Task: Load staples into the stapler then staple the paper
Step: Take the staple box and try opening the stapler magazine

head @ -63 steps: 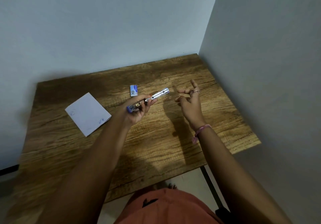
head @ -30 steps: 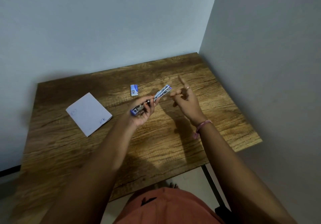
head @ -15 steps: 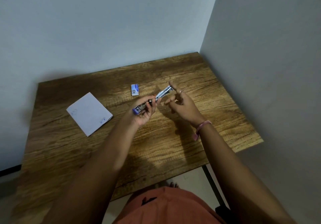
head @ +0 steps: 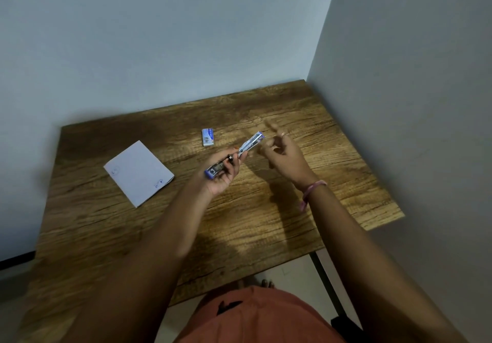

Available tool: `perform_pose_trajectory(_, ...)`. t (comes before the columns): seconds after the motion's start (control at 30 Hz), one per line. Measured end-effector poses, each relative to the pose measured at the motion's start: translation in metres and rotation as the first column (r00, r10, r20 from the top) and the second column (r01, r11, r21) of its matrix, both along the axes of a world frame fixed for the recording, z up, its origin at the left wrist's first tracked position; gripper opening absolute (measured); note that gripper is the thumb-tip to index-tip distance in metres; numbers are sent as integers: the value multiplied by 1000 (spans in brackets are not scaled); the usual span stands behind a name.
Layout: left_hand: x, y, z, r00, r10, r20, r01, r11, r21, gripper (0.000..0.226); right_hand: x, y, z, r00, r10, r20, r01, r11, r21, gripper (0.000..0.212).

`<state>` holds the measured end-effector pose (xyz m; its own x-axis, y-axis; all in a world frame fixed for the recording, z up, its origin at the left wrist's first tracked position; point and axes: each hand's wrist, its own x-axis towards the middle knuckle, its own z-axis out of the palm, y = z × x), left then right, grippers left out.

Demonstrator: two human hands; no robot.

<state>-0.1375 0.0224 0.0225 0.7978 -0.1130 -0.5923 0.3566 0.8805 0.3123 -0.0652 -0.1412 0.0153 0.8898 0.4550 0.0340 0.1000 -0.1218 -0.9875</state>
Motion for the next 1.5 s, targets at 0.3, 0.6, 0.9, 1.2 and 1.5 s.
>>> perform_pose_trajectory(0.3, -2, -5, 12, 998, -5, 62, -26, 865, 502, 16, 3, -2, -9, 989, -148, -10, 148, 989, 7, 70)
perform_pose_trajectory(0.6, -7, 8, 4, 842, -533, 81, -339, -408, 848, 24, 3, -35, -44, 976, -213, 49, 215, 894, -394, 61)
perform_pose_trajectory(0.9, 26, 7, 23, 710, -612, -349, -197, -648, 735, 30, 8, -34, -45, 964, -260, 54, 258, 867, -427, 58)
perform_pose_trajectory(1.2, 31, 9, 27, 700, -580, -417, -130, -677, 724, 30, 12, -33, -49, 961, -275, 36, 264, 866, -424, 56)
perform_pose_trajectory(1.5, 29, 18, 41, 857, -463, -227, 273, 34, 961, 22, -2, -23, -38, 944, -231, -237, 203, 969, -138, 22)
